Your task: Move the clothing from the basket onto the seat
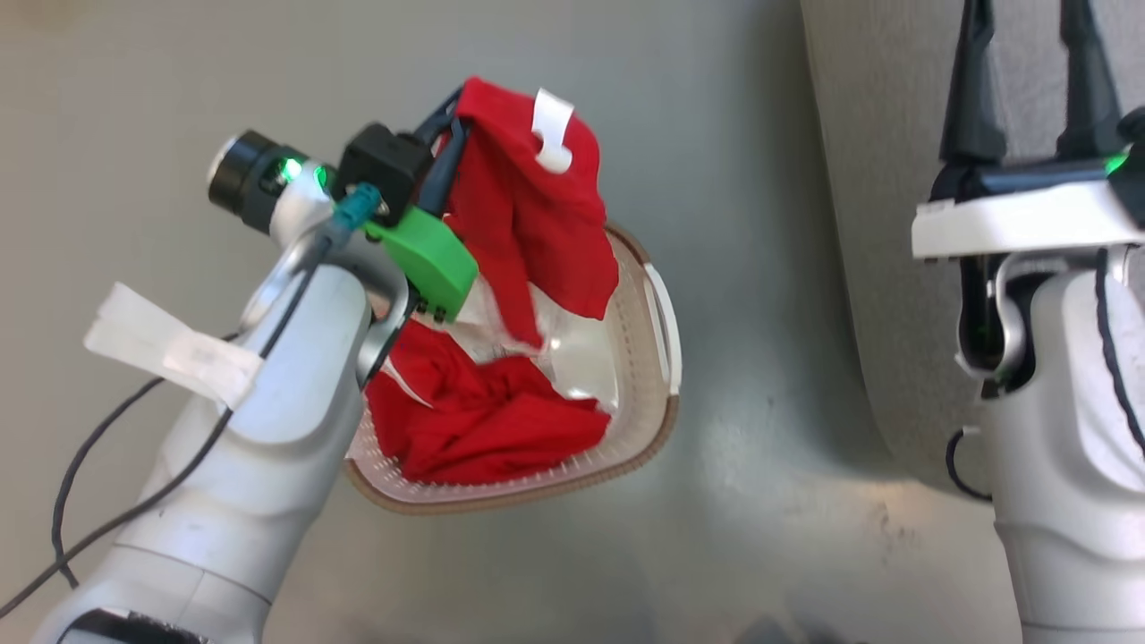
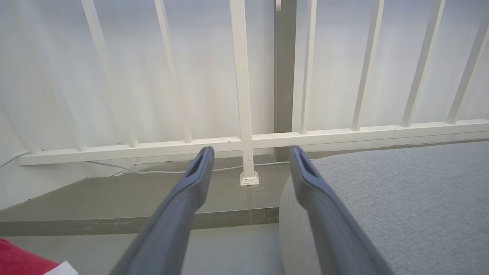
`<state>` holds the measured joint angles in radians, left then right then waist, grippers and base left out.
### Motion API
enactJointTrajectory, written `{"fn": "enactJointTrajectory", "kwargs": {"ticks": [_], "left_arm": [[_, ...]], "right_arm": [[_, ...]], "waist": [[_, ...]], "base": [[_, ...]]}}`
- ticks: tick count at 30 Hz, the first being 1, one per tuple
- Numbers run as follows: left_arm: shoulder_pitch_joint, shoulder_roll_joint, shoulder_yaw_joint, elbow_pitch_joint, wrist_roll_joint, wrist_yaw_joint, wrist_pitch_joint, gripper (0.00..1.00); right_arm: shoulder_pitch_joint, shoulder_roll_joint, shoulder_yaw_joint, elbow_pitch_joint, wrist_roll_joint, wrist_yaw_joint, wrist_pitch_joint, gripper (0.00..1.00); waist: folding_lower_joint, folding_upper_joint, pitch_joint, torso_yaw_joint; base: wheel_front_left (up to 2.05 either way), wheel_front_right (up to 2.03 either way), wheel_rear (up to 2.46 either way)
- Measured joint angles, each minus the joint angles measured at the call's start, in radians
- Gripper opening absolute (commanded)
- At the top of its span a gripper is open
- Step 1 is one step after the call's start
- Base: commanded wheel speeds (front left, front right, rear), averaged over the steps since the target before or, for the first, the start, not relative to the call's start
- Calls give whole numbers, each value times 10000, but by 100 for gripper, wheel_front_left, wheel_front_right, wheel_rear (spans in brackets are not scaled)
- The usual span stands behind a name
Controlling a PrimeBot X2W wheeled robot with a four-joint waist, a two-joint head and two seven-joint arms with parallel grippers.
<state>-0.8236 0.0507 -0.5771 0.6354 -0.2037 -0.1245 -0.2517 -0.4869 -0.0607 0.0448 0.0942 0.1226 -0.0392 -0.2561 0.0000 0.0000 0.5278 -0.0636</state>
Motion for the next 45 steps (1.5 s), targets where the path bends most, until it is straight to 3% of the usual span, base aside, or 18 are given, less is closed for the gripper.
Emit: {"fn": "enactJointTrajectory", "kwargs": {"ticks": [19,35,45], "left_arm": [[-368,-27,-384,90,-1444,0,500,0],[-360,-31,-403,286,-2245,0,1120,0],[-279,-56,-610,15,-2644,0,1473,0]], "right_arm": [[1596,25,25,1045,0,399,0,100],[3258,77,401,1843,92,654,2,100],[3554,117,993,2002,104,980,2,100]], "waist": [[0,0,-2782,657],[-1,0,-5202,629],[-1,0,-5939,575]], "base": [[0,0,0],[0,0,0],[0,0,0]]}}
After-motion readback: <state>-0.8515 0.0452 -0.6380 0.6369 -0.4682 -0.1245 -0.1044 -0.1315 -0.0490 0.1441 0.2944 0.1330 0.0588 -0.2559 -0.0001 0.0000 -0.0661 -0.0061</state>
